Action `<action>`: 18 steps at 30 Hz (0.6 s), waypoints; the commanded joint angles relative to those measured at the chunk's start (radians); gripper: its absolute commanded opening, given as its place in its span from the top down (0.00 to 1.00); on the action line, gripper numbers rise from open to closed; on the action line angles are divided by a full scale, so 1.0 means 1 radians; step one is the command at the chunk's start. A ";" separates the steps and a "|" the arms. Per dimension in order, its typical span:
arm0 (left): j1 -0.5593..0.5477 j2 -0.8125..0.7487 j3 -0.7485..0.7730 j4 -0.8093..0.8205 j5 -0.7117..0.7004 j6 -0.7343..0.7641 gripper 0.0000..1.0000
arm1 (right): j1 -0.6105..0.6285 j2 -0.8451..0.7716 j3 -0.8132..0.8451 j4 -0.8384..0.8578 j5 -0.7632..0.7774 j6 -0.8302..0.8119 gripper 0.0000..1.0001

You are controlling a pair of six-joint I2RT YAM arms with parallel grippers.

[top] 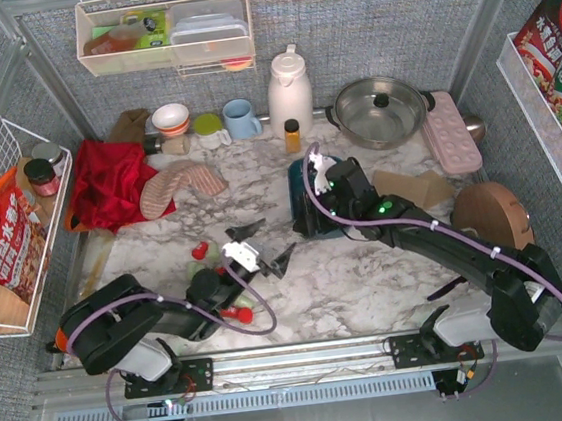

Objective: Mix the coffee capsules in the storage basket

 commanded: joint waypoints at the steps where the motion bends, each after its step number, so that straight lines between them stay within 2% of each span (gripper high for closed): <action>1: 0.002 -0.082 -0.058 0.000 -0.359 -0.179 0.01 | -0.003 0.030 0.031 -0.015 0.335 -0.068 0.90; 3: 0.002 -0.189 -0.085 -0.147 -0.489 -0.275 0.01 | -0.008 0.074 0.031 -0.010 0.455 -0.102 0.89; 4: 0.002 -0.253 -0.078 -0.285 -0.541 -0.333 0.01 | -0.016 0.105 0.056 -0.005 0.491 -0.113 0.85; 5: 0.002 -0.322 -0.048 -0.475 -0.604 -0.412 0.01 | -0.026 0.137 0.071 -0.003 0.505 -0.122 0.76; 8: 0.006 -0.460 0.121 -1.213 -0.803 -0.758 0.01 | -0.049 0.229 0.102 0.003 0.502 -0.136 0.50; 9: 0.006 -0.478 0.153 -1.367 -0.843 -0.828 0.01 | -0.054 0.255 0.110 0.009 0.495 -0.139 0.44; 13: 0.009 -0.527 0.178 -1.697 -0.881 -1.056 0.01 | -0.063 0.328 0.130 0.030 0.464 -0.142 0.31; 18: 0.010 -0.586 0.170 -1.898 -0.803 -1.266 0.01 | -0.063 0.320 0.111 0.047 0.431 -0.148 0.22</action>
